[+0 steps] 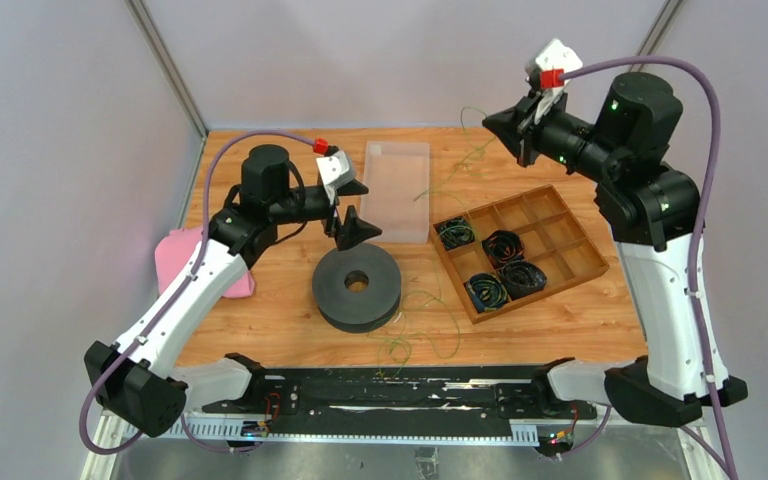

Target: Wrap the cables

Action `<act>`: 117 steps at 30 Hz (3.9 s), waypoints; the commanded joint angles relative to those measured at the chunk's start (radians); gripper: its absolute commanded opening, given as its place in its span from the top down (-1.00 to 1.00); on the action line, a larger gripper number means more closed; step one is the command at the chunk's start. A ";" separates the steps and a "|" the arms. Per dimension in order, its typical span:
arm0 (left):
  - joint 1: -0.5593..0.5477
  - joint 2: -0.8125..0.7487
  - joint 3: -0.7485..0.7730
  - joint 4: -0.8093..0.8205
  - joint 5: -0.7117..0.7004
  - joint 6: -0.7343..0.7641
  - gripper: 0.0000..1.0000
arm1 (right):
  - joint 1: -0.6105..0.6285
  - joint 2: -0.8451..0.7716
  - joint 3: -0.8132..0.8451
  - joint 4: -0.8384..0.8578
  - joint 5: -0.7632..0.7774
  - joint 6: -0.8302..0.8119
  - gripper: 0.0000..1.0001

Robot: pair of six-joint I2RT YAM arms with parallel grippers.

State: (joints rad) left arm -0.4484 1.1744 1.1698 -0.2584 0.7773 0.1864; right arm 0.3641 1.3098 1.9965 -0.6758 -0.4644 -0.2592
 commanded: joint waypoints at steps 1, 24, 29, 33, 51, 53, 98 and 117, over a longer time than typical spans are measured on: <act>-0.003 -0.004 -0.016 -0.288 -0.042 0.266 -0.98 | -0.007 -0.047 -0.167 -0.058 -0.069 -0.065 0.99; -0.260 0.113 -0.219 -0.641 -0.383 0.796 -0.96 | -0.008 -0.142 -0.544 -0.026 -0.106 -0.073 0.99; -0.294 0.184 -0.196 -0.631 -0.415 0.770 -0.96 | -0.008 -0.146 -0.553 -0.019 -0.122 -0.069 0.99; -0.318 0.208 -0.202 -0.604 -0.437 0.759 -0.96 | -0.008 -0.156 -0.568 -0.013 -0.125 -0.066 0.99; -0.362 0.206 -0.234 -0.418 -0.521 0.686 -0.96 | -0.010 -0.171 -0.585 -0.004 -0.131 -0.062 0.99; -0.362 0.218 -0.234 -0.426 -0.519 0.685 -0.96 | -0.011 -0.170 -0.585 -0.002 -0.132 -0.062 0.99; -0.046 -0.008 -0.283 -0.128 0.191 -0.110 -0.11 | -0.022 -0.055 -0.460 -0.016 -0.078 -0.081 0.99; 0.096 0.044 -0.577 0.657 0.342 -0.863 -0.08 | -0.021 -0.028 -0.471 -0.007 -0.080 -0.058 0.99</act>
State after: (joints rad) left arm -0.3752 1.2129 0.5995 0.2298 1.0771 -0.5678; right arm 0.3569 1.2739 1.5085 -0.6785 -0.5468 -0.3222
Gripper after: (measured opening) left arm 0.772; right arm 0.009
